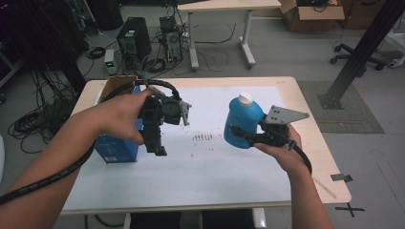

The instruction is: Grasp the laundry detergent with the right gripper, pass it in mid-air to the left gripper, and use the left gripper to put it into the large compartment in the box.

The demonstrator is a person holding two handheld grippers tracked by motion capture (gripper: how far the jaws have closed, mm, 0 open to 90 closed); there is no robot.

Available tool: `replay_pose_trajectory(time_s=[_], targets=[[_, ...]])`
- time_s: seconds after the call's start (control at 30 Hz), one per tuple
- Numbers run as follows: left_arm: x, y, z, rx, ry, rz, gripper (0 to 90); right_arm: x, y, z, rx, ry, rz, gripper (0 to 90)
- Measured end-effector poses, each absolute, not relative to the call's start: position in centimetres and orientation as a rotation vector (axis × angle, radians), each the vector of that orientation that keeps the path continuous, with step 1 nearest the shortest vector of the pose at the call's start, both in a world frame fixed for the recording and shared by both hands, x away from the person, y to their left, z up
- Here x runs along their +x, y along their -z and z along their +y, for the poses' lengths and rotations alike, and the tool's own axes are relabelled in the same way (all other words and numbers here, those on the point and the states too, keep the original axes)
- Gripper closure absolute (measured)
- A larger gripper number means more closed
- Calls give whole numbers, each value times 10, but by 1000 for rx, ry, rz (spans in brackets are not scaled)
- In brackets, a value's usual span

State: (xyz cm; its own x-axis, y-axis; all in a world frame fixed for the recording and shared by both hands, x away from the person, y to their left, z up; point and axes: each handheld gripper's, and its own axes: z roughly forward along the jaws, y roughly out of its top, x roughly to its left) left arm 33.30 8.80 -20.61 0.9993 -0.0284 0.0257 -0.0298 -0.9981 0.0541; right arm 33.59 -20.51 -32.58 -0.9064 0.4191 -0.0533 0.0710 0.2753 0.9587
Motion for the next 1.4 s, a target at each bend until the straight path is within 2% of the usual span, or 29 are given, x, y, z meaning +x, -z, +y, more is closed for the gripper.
replay_pose_trajectory(time_s=[0.53, 0.87, 1.4], targets=[[338, 201, 75, 3099, -44, -31, 2, 331, 346, -173, 164, -1720, 2467, 460], [339, 212, 66, 3118, -20, -42, 2, 332, 374, -152, 129, -1784, 2482, 460], [340, 219, 60, 3129, 12, -50, 2, 335, 383, -105, 56, -1799, 2503, 459]])
